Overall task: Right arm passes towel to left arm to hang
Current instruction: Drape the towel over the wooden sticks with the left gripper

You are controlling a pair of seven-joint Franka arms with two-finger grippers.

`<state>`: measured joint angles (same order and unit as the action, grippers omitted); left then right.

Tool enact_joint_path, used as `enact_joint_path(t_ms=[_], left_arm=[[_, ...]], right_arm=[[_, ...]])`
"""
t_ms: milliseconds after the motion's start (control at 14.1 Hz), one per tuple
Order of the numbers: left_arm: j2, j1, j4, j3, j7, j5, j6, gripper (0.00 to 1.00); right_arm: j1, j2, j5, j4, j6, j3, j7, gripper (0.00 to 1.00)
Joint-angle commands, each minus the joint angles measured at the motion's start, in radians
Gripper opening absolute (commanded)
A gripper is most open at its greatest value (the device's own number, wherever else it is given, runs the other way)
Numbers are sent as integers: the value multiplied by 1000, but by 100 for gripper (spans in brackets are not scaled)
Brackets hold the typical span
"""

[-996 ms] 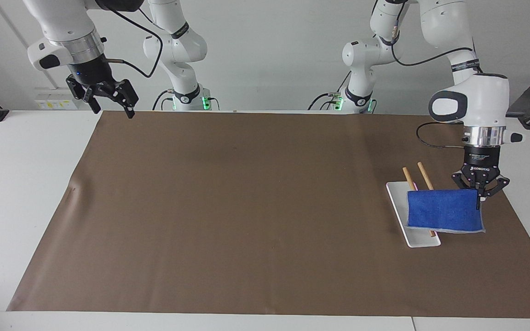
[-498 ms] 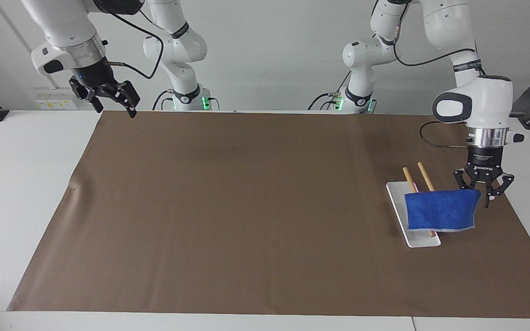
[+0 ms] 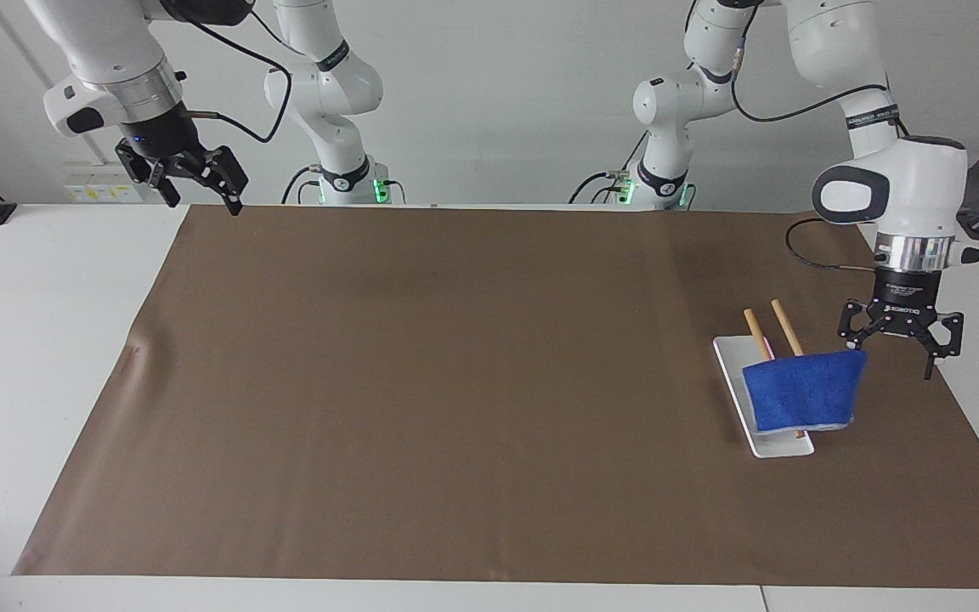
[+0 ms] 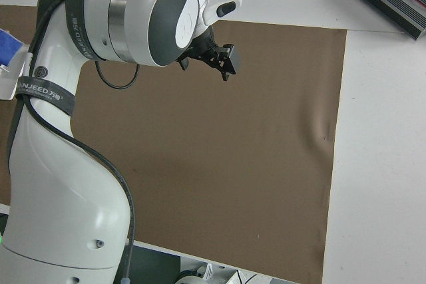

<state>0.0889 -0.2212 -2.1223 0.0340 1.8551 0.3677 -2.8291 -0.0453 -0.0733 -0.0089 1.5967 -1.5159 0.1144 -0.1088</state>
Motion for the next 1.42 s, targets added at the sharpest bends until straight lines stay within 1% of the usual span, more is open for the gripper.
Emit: enact_joint_path(t_ms=[0, 213, 498, 640, 782, 996, 1067, 1138, 1351], left_arm=[[-32, -15, 31, 6, -5, 17, 111, 100], [-86, -9, 31, 7, -4, 16, 213, 100], [-145, -12, 35, 6, -5, 5, 316, 100], [-159, -9, 53, 6, -10, -6, 362, 100], [-155, 9, 84, 17, -14, -74, 399, 100], [-153, 103, 85, 24, -28, -159, 401, 100], [-155, 149, 85, 23, -60, -186, 404, 100], [-156, 187, 85, 23, -92, -200, 416, 100], [-173, 253, 85, 24, -203, -211, 480, 100]], right_arm=[[13, -14, -9, 14, 5, -7, 20, 100], [9, -17, -3, 17, 6, -7, 20, 100], [5, -19, 0, 19, 5, -7, 20, 100], [4, -19, 0, 19, 5, -7, 20, 100], [4, -17, 0, 13, 8, -6, 20, 100], [4, -17, 1, 12, 3, -5, 20, 100], [4, -17, 1, 12, 2, -5, 18, 100], [4, -17, 0, 12, 3, -5, 18, 100], [4, -17, -3, 12, 5, -5, 20, 100]])
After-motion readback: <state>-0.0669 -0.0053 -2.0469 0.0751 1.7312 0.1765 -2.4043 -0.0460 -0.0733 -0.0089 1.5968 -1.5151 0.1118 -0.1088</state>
